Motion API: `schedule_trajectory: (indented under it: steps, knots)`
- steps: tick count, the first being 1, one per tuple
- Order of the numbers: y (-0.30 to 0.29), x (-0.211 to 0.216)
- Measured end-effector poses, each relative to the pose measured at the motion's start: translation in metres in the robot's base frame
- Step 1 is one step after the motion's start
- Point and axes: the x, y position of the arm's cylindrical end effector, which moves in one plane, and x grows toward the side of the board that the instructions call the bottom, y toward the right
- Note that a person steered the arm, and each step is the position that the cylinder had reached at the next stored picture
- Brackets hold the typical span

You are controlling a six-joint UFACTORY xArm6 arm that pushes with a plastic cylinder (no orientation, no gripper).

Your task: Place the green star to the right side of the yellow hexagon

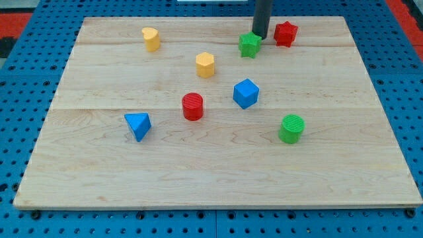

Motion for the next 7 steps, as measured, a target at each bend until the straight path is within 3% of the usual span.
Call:
schedule_trajectory:
  steps: [2, 4, 6, 7]
  knots:
    - [-0.039, -0.020]
    - [-0.024, 0.014]
    - [0.039, 0.017]
    - [0.031, 0.026]
